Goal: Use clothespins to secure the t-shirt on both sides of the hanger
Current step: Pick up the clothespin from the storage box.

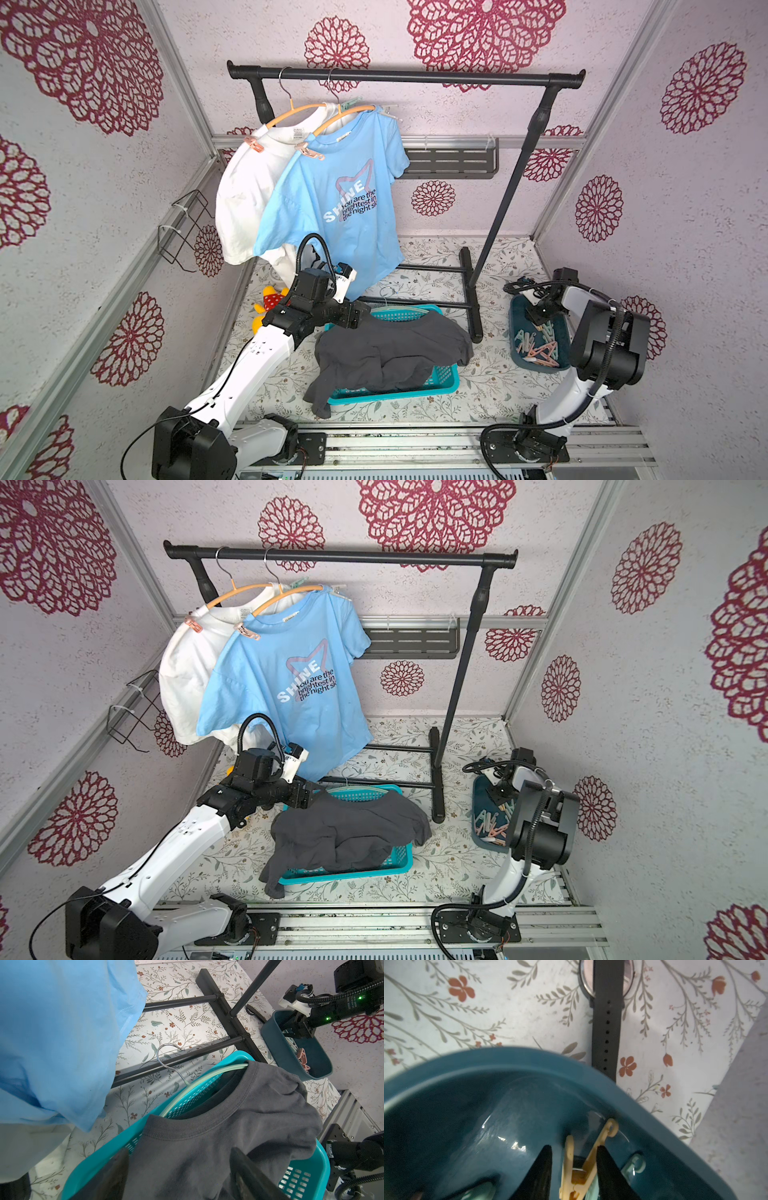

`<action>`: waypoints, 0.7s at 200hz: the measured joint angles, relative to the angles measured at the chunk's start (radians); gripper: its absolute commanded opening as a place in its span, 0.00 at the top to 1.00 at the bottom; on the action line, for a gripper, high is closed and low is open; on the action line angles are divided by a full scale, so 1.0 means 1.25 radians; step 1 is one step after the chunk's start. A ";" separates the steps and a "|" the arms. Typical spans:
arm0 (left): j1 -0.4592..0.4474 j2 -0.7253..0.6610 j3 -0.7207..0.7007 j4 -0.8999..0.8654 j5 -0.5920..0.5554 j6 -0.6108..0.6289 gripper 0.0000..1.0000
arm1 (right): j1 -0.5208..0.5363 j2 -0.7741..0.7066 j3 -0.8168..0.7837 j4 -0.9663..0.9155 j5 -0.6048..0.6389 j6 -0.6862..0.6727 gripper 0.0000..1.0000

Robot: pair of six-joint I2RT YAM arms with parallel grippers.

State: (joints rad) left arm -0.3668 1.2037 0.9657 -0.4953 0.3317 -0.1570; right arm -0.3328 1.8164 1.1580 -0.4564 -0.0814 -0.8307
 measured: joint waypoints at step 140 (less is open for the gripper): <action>0.001 0.001 0.000 0.000 0.013 0.000 0.22 | 0.000 0.006 -0.012 -0.009 0.020 0.002 0.67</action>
State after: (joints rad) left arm -0.3660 1.2049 0.9657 -0.4957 0.3477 -0.1570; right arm -0.3328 1.8240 1.1435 -0.4675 -0.0559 -0.8284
